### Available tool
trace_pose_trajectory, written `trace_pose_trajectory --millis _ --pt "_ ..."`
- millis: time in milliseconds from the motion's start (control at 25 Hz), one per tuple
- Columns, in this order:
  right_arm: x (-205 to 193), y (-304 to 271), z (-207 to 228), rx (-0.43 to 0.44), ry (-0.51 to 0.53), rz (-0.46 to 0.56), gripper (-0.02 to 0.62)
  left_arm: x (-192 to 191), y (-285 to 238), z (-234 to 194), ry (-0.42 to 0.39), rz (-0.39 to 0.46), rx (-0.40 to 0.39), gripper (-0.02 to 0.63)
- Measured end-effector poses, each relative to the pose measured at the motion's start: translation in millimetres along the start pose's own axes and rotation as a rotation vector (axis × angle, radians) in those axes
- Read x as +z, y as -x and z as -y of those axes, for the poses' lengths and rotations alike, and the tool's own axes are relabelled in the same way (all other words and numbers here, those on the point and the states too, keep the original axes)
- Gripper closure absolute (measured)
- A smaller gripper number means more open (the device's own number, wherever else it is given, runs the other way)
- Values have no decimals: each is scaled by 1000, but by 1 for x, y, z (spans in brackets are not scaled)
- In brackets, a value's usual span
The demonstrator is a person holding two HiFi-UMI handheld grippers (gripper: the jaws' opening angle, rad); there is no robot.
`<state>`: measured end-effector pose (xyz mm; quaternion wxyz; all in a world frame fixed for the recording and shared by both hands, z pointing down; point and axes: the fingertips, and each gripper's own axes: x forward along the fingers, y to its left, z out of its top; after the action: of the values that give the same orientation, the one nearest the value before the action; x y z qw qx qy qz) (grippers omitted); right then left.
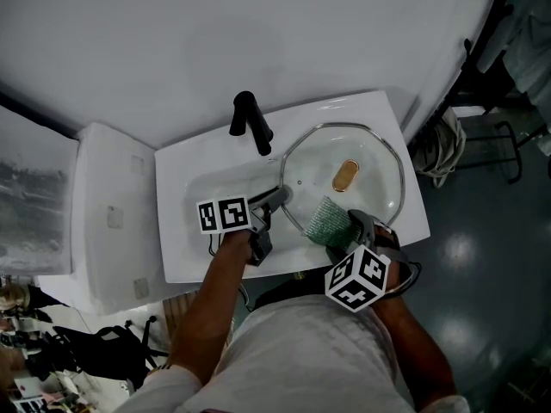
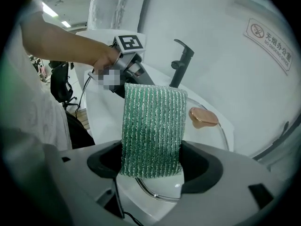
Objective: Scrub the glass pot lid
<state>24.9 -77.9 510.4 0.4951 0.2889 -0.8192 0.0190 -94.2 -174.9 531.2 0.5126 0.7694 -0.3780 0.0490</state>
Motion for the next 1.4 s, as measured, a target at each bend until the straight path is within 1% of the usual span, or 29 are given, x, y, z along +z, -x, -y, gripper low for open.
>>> trace_pose_trajectory --millis 160,320,440,600,880,1080,1200,1320,1400 --pt "-5 5 8 5 -47 23 247 0 0 0 2 -1 0 506" --pt "-11 11 20 30 -157 62 247 0 0 -1 0 -1 0 506" --pt "-21 15 34 33 -238 75 247 0 0 -1 0 -1 3 506" --pt "-32 20 55 62 -405 124 247 0 0 0 0 -3 5 506" --pt "-50 26 89 119 -664 207 247 0 0 1 -7 -8 13 506" --pt "-57 28 101 171 -828 271 247 0 0 0 -10 -8 22 506" --pt "-55 30 104 190 -860 302 247 0 1 0 -20 -6 27 506" --pt "-51 34 105 195 -846 319 247 1 2 1 -34 2 38 506" --pt "-47 37 106 196 -836 335 247 2 3 2 -65 3 64 506"
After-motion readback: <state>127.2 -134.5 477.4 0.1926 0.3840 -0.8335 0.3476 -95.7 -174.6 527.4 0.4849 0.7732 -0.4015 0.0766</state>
